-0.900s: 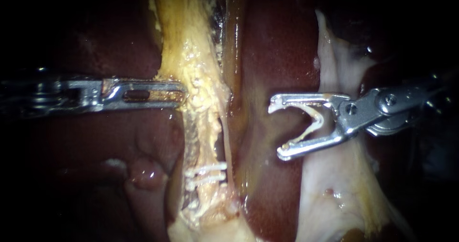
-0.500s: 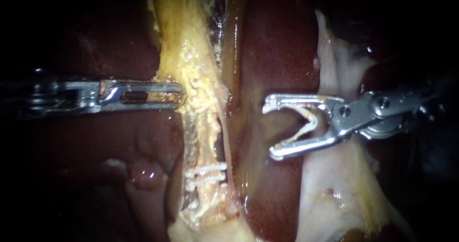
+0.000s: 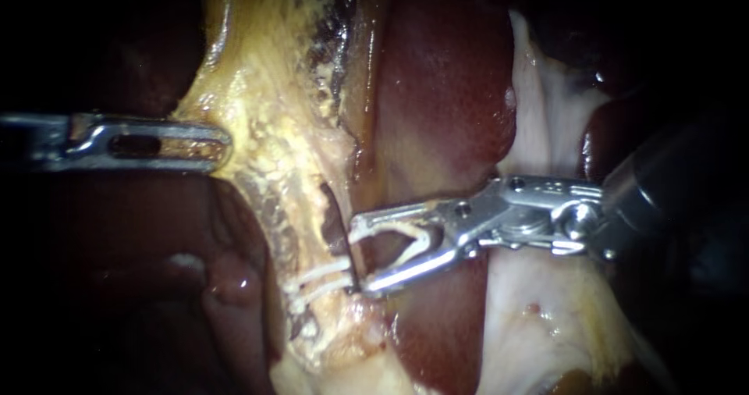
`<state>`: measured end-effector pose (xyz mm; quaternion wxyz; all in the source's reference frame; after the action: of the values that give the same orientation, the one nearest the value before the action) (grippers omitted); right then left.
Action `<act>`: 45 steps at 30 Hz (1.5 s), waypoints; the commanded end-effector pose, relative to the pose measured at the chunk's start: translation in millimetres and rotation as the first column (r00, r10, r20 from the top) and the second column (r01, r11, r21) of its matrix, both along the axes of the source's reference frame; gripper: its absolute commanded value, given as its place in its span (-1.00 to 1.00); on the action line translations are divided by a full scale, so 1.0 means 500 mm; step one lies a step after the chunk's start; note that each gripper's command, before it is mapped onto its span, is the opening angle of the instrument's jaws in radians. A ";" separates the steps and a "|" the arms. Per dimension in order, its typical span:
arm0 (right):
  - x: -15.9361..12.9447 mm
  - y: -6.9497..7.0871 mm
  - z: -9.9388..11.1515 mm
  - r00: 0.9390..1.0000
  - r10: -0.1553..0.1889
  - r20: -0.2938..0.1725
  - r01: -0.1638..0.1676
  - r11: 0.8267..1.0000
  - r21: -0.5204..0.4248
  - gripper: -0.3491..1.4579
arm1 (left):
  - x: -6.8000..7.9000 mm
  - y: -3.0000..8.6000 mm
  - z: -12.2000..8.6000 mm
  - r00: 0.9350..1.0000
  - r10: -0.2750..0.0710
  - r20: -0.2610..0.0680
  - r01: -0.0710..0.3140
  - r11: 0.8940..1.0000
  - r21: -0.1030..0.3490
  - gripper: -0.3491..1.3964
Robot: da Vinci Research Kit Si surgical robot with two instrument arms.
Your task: Clipping third clip left tube
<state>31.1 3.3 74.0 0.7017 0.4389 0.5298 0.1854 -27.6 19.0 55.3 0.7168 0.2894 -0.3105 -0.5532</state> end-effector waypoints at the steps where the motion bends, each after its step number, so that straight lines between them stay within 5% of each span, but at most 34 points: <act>1: 0.0004 0.0002 0.0006 1.000 -0.002 0.000 0.002 1.000 0.002 0.02 | 0.0000 0.0000 -0.0003 1.000 -0.004 0.002 0.004 1.000 -0.001 -1.00; 25: 0.0067 0.0019 0.0072 1.000 0.003 0.006 -0.003 1.000 0.001 0.00 | -0.0003 0.0046 -0.0005 0.999 -0.034 0.015 0.034 0.999 -0.011 -1.00; 34: 0.0120 0.0013 0.0087 0.998 -0.051 -0.036 0.052 0.998 0.029 -0.01 | -0.0004 0.0051 -0.0006 0.999 -0.039 0.015 0.039 0.999 -0.012 -1.00; 45: 0.0117 0.0007 0.0079 0.992 -0.084 -0.093 0.093 0.991 0.098 -0.02 | -0.0003 0.0052 -0.0004 0.999 -0.039 0.015 0.039 0.999 -0.012 -1.00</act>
<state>36.9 3.6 77.9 0.6597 0.5067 0.5313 0.1606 -27.7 21.7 55.1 0.7052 0.2831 -0.3248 -0.5630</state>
